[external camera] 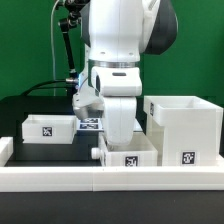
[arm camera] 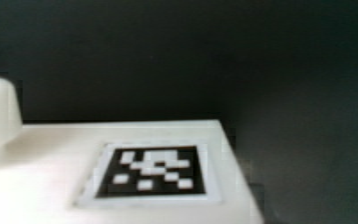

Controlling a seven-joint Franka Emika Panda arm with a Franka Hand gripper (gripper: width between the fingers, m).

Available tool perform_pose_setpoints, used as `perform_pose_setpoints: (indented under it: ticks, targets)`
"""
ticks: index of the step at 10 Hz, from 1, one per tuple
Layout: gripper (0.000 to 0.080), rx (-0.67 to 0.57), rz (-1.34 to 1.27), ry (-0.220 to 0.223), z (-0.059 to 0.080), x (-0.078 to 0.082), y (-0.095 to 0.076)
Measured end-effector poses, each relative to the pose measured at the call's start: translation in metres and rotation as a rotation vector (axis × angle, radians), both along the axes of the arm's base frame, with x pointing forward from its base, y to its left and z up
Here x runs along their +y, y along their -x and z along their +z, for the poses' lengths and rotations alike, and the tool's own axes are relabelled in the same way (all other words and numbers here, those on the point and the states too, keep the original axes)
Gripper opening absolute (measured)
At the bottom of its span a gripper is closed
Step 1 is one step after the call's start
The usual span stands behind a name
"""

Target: Assemble drawer

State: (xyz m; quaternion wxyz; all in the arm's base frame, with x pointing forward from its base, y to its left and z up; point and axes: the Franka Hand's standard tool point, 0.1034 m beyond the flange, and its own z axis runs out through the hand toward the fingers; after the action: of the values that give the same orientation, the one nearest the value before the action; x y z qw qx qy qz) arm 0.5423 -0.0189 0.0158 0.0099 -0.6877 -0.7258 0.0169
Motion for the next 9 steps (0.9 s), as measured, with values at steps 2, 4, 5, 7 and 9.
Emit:
perform_pose_setpoints:
  ticks: [2,4,5,7,9]
  targets:
    - [0.0042,0.0,0.001,0.0,0.0,0.0,0.0]
    - [0.0042,-0.003,0.008,-0.002,0.0,0.005,-0.004]
    - [0.0042,-0.003,0.009,-0.002,0.0,0.006,-0.004]
    - [0.0042,0.001,-0.002,-0.004,-0.002,0.008,-0.003]
    - [0.0042,0.001,-0.011,-0.007,-0.002,0.013,-0.003]
